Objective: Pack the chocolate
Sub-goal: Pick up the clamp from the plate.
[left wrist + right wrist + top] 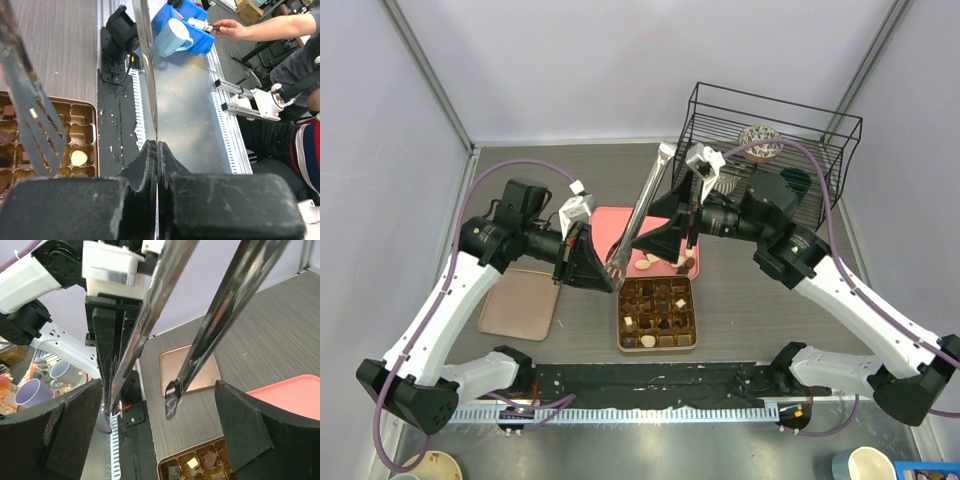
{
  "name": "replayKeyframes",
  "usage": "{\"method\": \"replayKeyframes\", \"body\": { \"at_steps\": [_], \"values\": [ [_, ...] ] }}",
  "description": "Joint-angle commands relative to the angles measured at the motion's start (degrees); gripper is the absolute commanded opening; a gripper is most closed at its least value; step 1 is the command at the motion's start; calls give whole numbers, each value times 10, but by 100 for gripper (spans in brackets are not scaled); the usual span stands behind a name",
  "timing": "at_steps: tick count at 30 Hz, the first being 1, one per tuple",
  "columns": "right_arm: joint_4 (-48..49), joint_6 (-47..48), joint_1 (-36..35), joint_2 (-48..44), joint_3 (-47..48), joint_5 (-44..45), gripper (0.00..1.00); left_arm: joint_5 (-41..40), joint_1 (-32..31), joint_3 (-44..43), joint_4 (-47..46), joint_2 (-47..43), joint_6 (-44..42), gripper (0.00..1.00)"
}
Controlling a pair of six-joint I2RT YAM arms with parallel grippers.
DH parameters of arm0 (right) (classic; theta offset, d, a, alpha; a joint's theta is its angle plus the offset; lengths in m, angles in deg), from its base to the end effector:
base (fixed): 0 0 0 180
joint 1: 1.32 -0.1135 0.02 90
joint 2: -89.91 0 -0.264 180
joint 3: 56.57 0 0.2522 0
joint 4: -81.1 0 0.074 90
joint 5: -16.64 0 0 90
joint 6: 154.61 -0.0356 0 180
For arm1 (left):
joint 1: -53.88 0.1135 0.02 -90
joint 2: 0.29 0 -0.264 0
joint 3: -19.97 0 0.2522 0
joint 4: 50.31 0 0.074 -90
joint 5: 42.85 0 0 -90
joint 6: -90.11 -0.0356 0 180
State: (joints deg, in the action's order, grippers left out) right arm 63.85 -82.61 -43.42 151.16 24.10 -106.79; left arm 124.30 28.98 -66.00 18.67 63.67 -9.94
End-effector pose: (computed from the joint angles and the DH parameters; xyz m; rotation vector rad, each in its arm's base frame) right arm 0.1608 0.1718 0.4327 -0.8264 1.4682 1.2546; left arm 0.1612 -0.1131 0.3853 1.2142 1.7386 -1.7030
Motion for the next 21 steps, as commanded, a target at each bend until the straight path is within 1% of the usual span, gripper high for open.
{"method": "replayKeyframes", "body": {
  "at_steps": [1,4,10,12,13,17,21],
  "values": [
    [18,-11,7,36,59,-73,100,-15,-1,-7,35,-15,-56,0],
    [16,-12,13,47,71,-82,100,-23,-1,-7,58,-16,-85,0],
    [5,-15,17,65,92,-105,99,-38,-1,-1,76,-17,-112,0],
    [-12,-11,17,79,105,-109,93,-38,-1,-1,80,-16,-117,0],
    [-19,-11,17,85,110,-110,85,-39,-1,0,80,-16,-117,0],
    [-27,-20,17,106,118,-111,68,-45,-2,1,93,-15,-131,0],
    [-22,-28,18,106,110,-106,59,-49,-2,-6,118,-10,-152,0]
  ]
}}
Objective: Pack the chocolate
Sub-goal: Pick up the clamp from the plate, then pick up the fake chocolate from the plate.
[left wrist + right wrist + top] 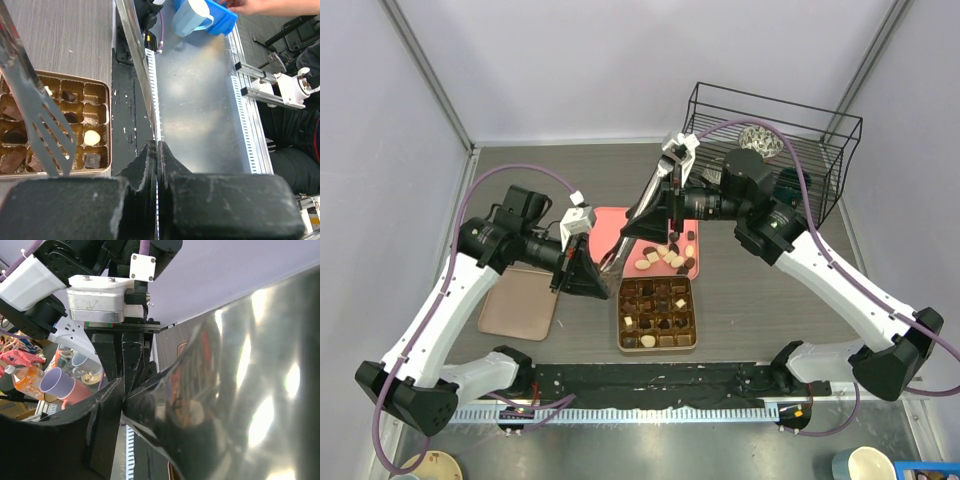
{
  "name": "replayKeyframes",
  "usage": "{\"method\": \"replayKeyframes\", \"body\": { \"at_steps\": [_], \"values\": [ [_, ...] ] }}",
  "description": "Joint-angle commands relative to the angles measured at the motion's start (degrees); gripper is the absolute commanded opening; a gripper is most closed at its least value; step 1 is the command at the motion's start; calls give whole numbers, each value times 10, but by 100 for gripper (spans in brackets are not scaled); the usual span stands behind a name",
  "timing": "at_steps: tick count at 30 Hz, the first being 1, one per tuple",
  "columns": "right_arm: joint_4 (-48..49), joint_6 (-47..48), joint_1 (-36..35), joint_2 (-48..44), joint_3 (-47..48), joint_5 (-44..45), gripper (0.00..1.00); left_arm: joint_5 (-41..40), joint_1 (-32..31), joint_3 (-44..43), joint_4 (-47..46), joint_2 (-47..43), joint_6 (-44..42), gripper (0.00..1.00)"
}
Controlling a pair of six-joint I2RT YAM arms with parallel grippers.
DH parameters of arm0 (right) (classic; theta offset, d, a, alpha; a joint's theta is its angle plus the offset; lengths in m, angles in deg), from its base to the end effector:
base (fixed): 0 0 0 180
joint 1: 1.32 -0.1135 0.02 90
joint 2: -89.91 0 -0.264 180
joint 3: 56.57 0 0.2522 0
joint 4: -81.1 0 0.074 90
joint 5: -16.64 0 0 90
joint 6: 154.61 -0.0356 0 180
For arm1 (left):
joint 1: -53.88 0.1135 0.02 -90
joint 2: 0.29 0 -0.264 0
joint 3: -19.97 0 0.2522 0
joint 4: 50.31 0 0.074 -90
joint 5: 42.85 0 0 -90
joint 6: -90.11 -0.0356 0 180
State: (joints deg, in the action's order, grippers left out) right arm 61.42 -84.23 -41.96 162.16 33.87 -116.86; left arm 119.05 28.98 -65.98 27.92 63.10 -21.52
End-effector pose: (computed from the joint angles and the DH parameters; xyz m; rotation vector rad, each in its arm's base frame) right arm 0.1957 0.2002 0.4411 -0.9383 1.5161 1.3862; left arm 0.1514 -0.1076 0.3760 1.2833 1.7734 -1.5673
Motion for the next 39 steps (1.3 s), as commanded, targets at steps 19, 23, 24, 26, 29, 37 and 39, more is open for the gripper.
{"method": "replayKeyframes", "body": {
  "at_steps": [19,23,24,26,29,37,39],
  "values": [
    [-95,94,2,-61,2,111,33,-198,-1,-92,97,-7,-64,75],
    [-109,139,-2,-70,-18,184,33,-354,7,-93,49,-48,-36,86],
    [-102,149,-6,-76,-28,204,33,-379,9,-89,38,-53,-28,89],
    [-68,171,-17,-79,-65,269,35,-464,15,-65,4,-61,-4,91],
    [10,189,-26,-81,-128,338,35,-525,18,-20,-13,-55,1,95],
    [222,193,-28,-30,-241,487,35,-563,81,76,-120,-33,-3,96],
    [278,212,-28,-5,-259,504,34,-556,94,86,-137,-25,4,97]
  ]
}}
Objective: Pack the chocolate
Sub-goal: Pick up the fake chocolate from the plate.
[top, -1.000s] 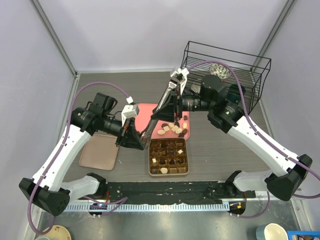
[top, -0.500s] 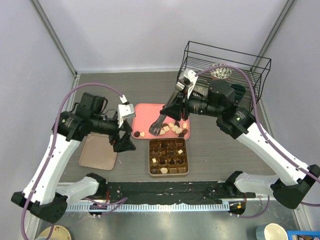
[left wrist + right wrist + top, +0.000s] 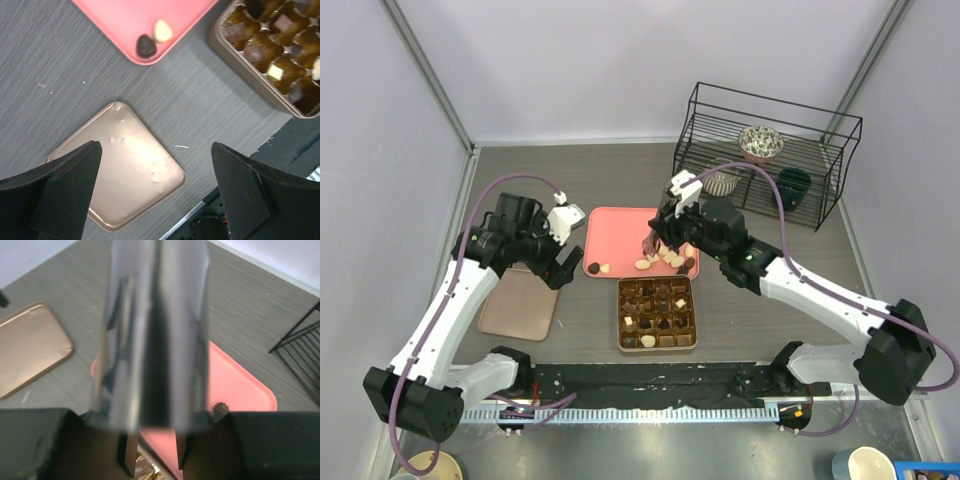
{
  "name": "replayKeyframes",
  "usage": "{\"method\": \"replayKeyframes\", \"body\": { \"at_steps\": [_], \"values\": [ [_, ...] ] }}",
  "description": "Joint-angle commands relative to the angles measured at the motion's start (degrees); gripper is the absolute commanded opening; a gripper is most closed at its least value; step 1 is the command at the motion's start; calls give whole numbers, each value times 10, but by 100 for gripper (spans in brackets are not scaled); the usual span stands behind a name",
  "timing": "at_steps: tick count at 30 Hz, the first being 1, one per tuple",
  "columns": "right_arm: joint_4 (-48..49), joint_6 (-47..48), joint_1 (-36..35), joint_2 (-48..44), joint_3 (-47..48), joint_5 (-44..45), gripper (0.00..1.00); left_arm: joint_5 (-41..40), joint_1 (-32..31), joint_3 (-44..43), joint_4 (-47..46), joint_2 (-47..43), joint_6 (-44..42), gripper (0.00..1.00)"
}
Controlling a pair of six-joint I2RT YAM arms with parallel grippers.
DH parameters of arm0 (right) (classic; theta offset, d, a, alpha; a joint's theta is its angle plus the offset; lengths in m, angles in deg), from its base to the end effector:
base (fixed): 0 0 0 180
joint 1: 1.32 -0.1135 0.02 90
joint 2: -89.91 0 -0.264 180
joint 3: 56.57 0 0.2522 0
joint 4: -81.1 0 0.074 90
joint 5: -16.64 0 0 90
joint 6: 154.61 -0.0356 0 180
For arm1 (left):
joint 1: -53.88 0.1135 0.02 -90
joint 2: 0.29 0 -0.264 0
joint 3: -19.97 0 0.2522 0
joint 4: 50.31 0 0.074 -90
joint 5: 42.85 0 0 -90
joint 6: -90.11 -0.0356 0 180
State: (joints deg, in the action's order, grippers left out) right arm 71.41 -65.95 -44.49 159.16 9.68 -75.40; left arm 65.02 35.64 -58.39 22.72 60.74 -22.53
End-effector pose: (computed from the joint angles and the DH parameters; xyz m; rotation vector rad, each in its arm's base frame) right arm 0.2072 0.1961 0.3231 -0.6778 1.7007 0.5847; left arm 0.1805 -0.0710 0.3305 0.9906 2.3092 -0.3646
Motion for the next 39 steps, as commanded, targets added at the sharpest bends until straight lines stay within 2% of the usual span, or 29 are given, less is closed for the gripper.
{"method": "replayKeyframes", "body": {
  "at_steps": [1,8,22,29,39],
  "values": [
    [192,34,-2,34,-19,116,33,-10,42,11,-95,9,16,96],
    [282,78,2,107,-23,224,33,16,76,22,-117,43,18,96],
    [299,44,31,122,-52,259,37,30,86,42,-123,38,5,96],
    [308,22,32,120,-70,256,47,24,85,47,-118,24,-10,96],
    [329,-2,34,141,-77,254,48,22,87,53,-115,8,-23,97]
  ]
}}
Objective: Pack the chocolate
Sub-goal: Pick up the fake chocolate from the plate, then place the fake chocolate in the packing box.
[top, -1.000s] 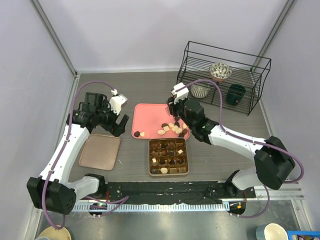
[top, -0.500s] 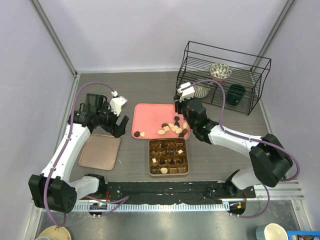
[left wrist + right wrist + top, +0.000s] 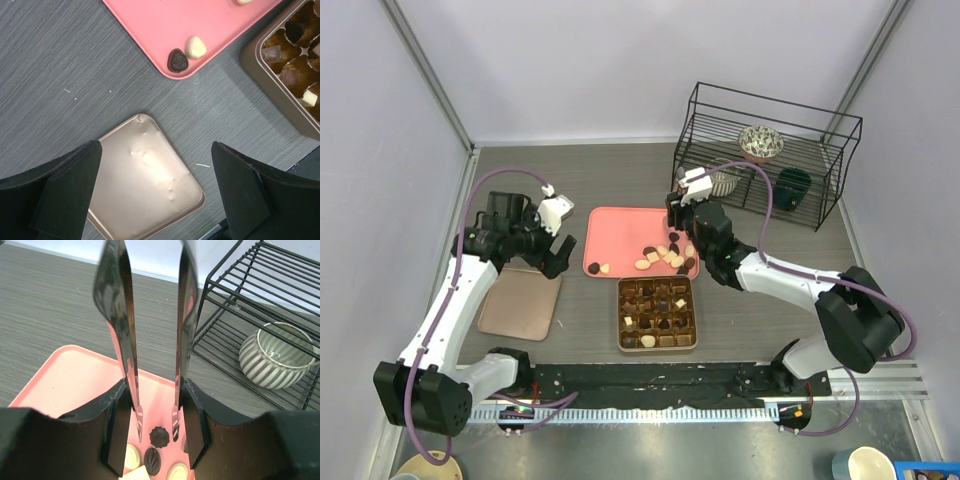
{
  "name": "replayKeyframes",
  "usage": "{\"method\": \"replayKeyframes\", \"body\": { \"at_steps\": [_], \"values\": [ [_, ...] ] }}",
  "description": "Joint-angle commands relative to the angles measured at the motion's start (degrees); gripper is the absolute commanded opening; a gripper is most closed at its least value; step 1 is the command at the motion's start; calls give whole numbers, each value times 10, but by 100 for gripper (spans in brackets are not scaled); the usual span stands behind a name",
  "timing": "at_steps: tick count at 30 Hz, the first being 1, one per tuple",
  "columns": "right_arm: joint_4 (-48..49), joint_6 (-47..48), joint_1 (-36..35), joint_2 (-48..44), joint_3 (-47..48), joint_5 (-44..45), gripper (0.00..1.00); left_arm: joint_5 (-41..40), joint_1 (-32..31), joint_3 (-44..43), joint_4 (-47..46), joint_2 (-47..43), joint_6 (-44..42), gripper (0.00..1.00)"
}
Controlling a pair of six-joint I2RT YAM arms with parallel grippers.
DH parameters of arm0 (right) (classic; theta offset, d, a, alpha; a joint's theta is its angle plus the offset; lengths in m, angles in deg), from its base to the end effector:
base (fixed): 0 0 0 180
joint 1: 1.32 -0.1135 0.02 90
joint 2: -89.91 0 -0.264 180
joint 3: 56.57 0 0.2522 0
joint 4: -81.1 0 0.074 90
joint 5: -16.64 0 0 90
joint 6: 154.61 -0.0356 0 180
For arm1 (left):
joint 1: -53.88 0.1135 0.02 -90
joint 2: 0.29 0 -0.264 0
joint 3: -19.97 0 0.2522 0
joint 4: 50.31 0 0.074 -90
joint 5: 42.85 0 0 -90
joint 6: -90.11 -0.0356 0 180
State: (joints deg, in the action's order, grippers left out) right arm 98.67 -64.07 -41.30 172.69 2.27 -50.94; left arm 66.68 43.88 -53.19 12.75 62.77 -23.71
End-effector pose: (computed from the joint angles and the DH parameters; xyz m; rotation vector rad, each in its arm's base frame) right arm 0.2567 0.1975 0.2612 -0.2972 1.6505 0.1904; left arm 0.2082 -0.0488 0.3072 0.8457 2.2973 -0.3191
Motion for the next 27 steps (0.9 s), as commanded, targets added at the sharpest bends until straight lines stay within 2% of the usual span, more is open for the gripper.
{"method": "replayKeyframes", "body": {
  "at_steps": [1,13,23,27],
  "values": [
    [64,-21,3,11,-6,11,48,6,6,2,-16,-13,-13,97],
    [156,16,5,47,-40,31,42,17,12,-2,-17,-11,-19,97],
    [147,3,4,41,-66,31,41,23,13,-8,-10,-8,-19,97],
    [132,3,5,27,-67,24,36,24,13,-7,-9,-10,-19,96]
  ]
}}
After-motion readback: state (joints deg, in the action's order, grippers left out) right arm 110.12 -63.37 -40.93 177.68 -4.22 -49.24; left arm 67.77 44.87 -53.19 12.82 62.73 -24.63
